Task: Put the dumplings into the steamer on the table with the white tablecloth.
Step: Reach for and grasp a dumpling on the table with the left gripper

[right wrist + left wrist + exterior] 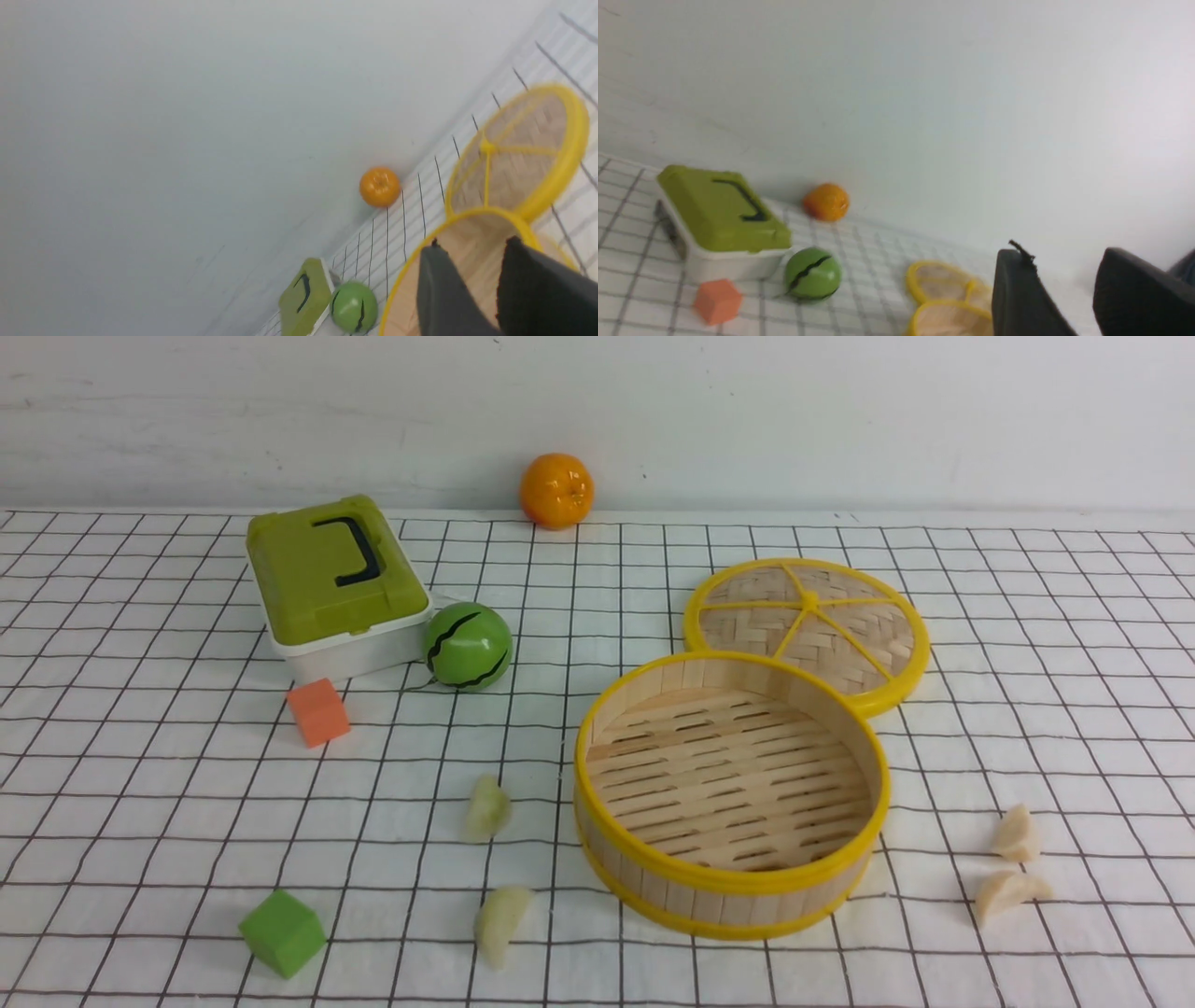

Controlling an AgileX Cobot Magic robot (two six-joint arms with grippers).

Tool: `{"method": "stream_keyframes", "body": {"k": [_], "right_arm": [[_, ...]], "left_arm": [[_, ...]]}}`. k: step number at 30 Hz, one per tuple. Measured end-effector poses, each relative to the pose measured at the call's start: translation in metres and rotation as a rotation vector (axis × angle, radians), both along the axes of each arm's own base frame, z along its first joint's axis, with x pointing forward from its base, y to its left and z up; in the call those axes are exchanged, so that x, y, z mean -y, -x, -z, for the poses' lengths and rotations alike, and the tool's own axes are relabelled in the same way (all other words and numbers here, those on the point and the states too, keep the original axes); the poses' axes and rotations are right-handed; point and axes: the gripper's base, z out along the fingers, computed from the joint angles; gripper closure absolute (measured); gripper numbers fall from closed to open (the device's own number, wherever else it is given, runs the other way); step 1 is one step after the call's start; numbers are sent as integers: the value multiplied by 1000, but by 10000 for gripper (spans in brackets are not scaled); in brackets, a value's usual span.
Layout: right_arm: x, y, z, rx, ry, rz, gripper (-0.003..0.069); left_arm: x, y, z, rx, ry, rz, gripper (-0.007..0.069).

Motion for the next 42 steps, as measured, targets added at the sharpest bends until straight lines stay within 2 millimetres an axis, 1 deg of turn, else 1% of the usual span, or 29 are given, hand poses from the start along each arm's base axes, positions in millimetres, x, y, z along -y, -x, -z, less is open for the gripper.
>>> {"method": "stream_keyframes", "body": {"k": [3, 4, 5, 6, 7, 8, 9, 10, 11, 14, 16, 17, 18, 19, 20, 21, 22, 25, 26, 27, 28, 29, 30, 31, 34, 37, 38, 39, 42], "right_arm": [[-2, -8, -36, 30, 210, -6, 543], [-2, -11, -38, 21, 225, -10, 547], [-6, -16, -58, 31, 353, -48, 576], [-7, -20, -59, 20, 384, -64, 580], [-10, -23, -71, 26, 453, -93, 595], [-16, -35, -84, -5, 591, -187, 615], [-16, -34, -87, 5, 593, -184, 617], [-19, -42, -94, -17, 661, -244, 627], [-23, -55, -98, -69, 735, -341, 636], [-28, -77, -97, -183, 810, -530, 642], [-31, -88, -90, -244, 818, -610, 643], [-32, -89, -89, -249, 818, -617, 643], [-35, -94, -84, -278, 819, -669, 643], [-37, -95, -81, -290, 823, -700, 643], [-39, -95, -80, -296, 825, -725, 643], [-40, -94, -79, -297, 825, -737, 643], [-43, -92, -78, -300, 828, -777, 643], [-49, -86, -77, -300, 838, -857, 642], [-50, -86, -77, -300, 839, -859, 641], [-52, -83, -77, -302, 841, -891, 640], [-52, -82, -76, -304, 842, -904, 639], [-53, -81, -76, -305, 843, -909, 639], [-53, -80, -76, -310, 844, -924, 638], [-53, -80, -76, -311, 845, -928, 638], [-53, -80, -76, -311, 846, -929, 635], [-53, -80, -76, -311, 846, -929, 631], [-53, -80, -76, -311, 846, -929, 631], [-53, -80, -76, -311, 846, -929, 630], [-53, -80, -76, -310, 847, -929, 628]], "left_arm": [[-3, -24, -5, -185, -110, -24, 386], [-3, -25, -5, -205, -115, -23, 386], [-5, -38, -7, -320, -138, -39, 386], [-6, -41, -9, -339, -140, -41, 386], [-8, -47, -10, -401, -147, -56, 386], [-9, -57, -12, -526, -169, -55, 386], [-9, -58, -13, -539, -171, -58, 386], [-8, -63, -15, -590, -186, -48, 386], [-6, -72, -19, -681, -224, -22, 386], [4, -92, -29, -813, -320, 43, 386], [13, -104, -31, -884, -380, 87, 386], [14, -108, -32, -894, -387, 90, 386], [23, -122, -31, -953, -424, 123, 386], [27, -129, -30, -980, -444, 135, 386], [35, -142, -26, -1018, -464, 157, 386], [35, -141, -26, -1019, -466, 160, 386], [44, -158, -19, -1065, -488, 180, 386], [63, -190, -8, -1112, -519, 209, 384], [64, -192, -7, -1117, -520, 209, 384], [73, -209, 0, -1135, -532, 220, 381], [77, -217, 4, -1140, -537, 225, 379], [80, -220, 6, -1144, -541, 229, 378], [90, -235, 14, -1159, -562, 246, 372], [96, -243, 18, -1165, -578, 260, 366], [116, -259, 29, -1162, -625, 306, 333], [137, -273, 40, -1117, -672, 341, 269], [138, -275, 42, -1116, -678, 342, 258], [148, -282, 51, -1094, -684, 348, 212], [156, -294, 66, -1115, -643, 317, 141]]}}
